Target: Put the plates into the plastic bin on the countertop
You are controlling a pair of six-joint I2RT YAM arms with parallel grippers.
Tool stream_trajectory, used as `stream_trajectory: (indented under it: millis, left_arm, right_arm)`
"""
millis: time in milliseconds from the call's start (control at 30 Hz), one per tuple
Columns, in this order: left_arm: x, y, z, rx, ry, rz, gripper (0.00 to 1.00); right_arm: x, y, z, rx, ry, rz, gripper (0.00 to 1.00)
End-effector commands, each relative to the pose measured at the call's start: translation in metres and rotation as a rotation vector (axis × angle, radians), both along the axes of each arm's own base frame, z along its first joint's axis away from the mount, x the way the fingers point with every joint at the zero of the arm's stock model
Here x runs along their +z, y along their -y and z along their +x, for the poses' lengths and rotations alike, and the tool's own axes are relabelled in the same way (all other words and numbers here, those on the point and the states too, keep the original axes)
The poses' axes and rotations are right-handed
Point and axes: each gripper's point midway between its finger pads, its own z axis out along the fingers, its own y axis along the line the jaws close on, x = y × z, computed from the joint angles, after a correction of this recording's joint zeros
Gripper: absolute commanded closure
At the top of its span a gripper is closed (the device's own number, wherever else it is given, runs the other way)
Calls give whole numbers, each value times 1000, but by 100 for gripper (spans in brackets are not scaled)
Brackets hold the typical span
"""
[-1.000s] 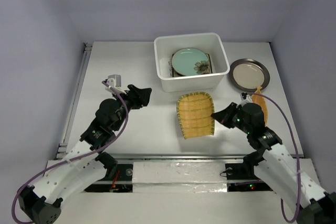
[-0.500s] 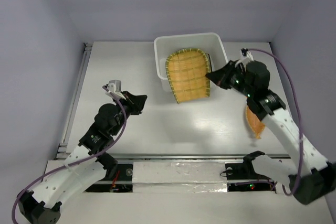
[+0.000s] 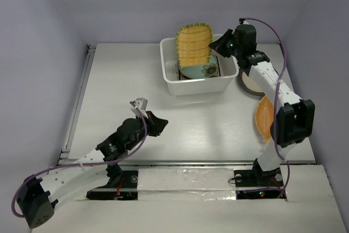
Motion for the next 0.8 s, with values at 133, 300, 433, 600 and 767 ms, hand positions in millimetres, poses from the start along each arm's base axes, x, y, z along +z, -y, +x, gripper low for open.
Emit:
stream_trajectory:
  millis: [133, 300, 433, 600, 767]
  left_arm:
    - [19, 26, -6, -7, 55, -56, 100]
    - [21, 45, -15, -51, 59, -32, 100]
    - [27, 64, -19, -79, 64, -18, 100]
    - [18, 90, -23, -120, 48, 27, 90]
    - [16, 114, -33, -175, 37, 34, 76]
  right_arm:
    - [-18, 4, 36, -45, 9, -12, 100]
    - [-56, 3, 35, -34, -49, -34, 100]
    - [-73, 3, 42, -30, -90, -66, 100]
    - [-94, 3, 49, -19, -141, -115, 80]
    - [-92, 13, 44, -47, -137, -158, 43]
